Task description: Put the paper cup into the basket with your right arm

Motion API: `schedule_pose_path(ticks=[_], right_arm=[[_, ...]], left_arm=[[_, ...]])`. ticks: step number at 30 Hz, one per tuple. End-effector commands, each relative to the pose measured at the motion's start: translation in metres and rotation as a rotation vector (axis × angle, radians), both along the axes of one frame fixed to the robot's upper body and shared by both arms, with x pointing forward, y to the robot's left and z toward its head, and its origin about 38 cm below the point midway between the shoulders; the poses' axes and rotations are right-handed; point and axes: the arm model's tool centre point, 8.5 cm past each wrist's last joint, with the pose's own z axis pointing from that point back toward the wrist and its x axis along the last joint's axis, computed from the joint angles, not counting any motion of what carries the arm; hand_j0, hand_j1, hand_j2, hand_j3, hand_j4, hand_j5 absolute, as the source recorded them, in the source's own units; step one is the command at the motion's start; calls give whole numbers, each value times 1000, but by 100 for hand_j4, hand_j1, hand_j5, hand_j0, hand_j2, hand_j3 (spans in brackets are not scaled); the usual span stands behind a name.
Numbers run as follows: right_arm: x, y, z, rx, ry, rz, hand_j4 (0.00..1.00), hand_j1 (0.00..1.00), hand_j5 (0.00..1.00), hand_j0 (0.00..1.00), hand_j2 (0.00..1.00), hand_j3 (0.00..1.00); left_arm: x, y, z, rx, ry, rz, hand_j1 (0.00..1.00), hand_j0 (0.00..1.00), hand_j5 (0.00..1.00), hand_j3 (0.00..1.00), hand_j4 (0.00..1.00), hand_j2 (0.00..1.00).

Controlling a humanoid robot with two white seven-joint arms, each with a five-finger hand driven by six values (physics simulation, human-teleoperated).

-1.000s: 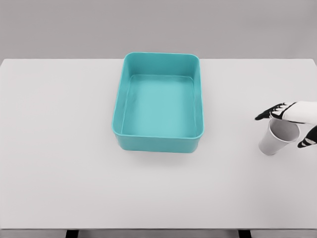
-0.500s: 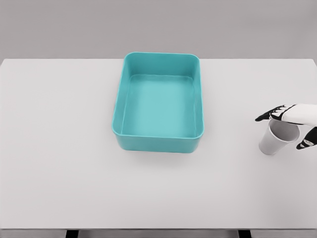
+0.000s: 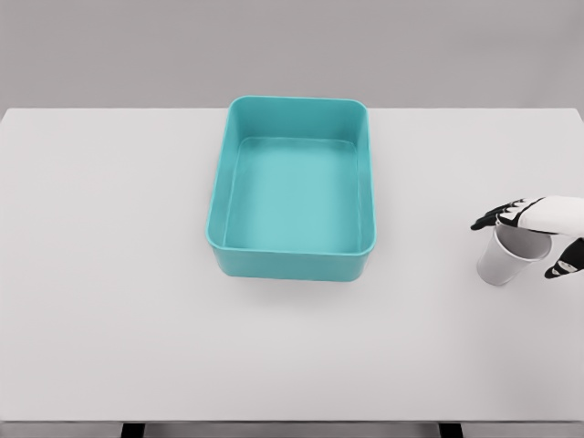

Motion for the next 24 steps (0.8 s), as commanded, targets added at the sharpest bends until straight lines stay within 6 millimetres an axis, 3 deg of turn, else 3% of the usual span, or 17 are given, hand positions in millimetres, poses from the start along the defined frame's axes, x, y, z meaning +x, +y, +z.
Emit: schedule_pose_path(ticks=[1, 13, 24], right_arm=[[-1, -1, 0, -5, 2, 3, 95, 95, 95, 95, 95, 95], [-1, 0, 6, -7, -13, 11, 78, 78, 78, 78, 78, 78], [0, 1, 8, -6, -17, 11, 71, 71, 71, 71, 71, 71]], left_arm=[[0, 0, 0, 0, 0, 0, 100, 100, 100, 100, 100, 100], [0, 0, 0, 0, 0, 0, 100, 100, 100, 100, 100, 100], [0, 0, 0, 0, 0, 0, 100, 100, 100, 100, 100, 100]])
